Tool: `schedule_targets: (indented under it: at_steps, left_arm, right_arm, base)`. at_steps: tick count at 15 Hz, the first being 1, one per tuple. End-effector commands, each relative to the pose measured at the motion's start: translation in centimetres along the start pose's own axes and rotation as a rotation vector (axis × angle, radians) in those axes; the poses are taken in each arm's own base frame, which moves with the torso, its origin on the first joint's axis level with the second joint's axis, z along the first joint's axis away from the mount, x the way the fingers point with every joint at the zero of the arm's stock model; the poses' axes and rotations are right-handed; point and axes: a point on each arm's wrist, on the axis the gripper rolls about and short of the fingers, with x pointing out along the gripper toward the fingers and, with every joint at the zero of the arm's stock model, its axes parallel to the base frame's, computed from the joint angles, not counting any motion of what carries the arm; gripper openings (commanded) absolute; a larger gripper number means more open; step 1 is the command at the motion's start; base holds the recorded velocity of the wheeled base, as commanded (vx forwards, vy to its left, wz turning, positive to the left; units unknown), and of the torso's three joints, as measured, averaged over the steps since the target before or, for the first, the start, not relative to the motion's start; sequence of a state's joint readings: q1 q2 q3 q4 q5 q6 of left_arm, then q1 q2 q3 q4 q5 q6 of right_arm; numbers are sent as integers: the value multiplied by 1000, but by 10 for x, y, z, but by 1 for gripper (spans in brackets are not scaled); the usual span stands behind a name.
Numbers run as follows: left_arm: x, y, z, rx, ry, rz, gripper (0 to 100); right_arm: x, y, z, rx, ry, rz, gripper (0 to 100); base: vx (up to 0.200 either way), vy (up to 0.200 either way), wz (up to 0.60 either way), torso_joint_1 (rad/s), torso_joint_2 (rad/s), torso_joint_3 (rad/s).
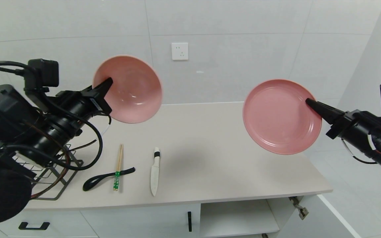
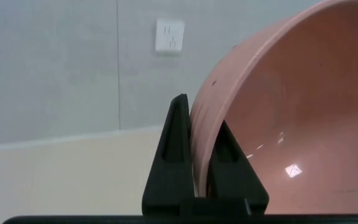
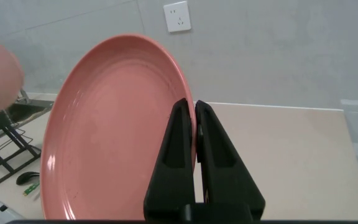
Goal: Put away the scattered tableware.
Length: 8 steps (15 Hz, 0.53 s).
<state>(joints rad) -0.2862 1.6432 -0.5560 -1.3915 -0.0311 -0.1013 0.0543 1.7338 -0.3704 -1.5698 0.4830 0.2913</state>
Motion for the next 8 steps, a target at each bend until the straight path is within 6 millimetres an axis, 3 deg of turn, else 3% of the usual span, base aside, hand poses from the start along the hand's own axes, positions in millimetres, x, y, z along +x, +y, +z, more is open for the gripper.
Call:
schedule_targets:
  at_steps: [1,3,5,8]
  left_arm:
    - [-13,-5,-1,-4,-2,-21,0]
    - [-22,-4,-3,11,6,-22,0]
    - [-26,-8,11,-8,-93,-95,0]
    - [-47,-6,-5,-64,-8,-114,0]
  right_arm:
    - [-1,2,2,-4,-8,4,0]
    - [-1,2,2,-5,-7,3,0]
    - [-1,2,3,-12,-11,3,0]
    - [-1,4,1,-10,-5,9,0]
  base:
    - [0,0,0,0,0,0]
    - [0,0,0,0,0,0]
    - [0,0,0,0,0,0]
    - [0,0,0,0,0,0]
